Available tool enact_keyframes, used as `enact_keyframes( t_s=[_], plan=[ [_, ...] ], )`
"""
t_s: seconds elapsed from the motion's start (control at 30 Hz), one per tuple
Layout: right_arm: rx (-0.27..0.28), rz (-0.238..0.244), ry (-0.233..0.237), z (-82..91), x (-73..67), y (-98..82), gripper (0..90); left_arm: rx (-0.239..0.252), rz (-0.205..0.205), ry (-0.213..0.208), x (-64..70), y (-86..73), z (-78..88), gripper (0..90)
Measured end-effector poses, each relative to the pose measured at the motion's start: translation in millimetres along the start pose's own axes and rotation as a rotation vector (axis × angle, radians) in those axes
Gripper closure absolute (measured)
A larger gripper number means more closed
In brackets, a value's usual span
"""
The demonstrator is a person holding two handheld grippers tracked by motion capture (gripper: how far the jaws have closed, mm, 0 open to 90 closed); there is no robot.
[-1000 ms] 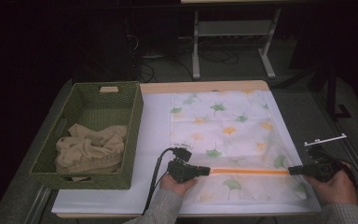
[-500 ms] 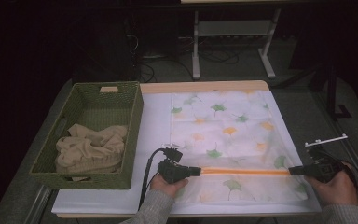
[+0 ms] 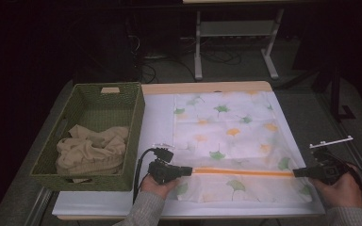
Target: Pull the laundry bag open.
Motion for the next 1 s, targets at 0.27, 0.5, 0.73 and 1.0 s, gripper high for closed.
enact_keyframes(
  t_s=[0.27, 0.5, 0.73, 1.0],
  plan=[
    [-0.001, -0.003, -0.004, 1.0, 1.1, -1.8, 84.6, 0.001, -0.002, 0.020, -7.3, -0.5, 6.7, 89.8],
    [0.001, -0.006, -0.010, 0.8, 2.8, -2.8, 84.6, 0.009, 0.010, 0.042, -16.1, -0.9, 12.1, 89.7],
    [0.007, -0.010, -0.010, 1.9, 3.8, -2.4, 84.6, 0.017, 0.011, 0.067, -23.9, 3.1, 17.9, 89.8],
    [0.015, -0.016, -0.017, 3.7, 7.4, -2.2, 84.6, 0.020, 0.002, 0.090, -27.8, 7.9, 23.5, 89.8]
  ],
)
Point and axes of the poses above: each handheld gripper's, and its own axes: z roughly backward along the jaws, y roughly out of its top, x roughly to its right, the point moved 10 cm from there along -z, roughly forward along the jaws, and after that the axes turned 12 degrees about y, right-handed, at the moved point
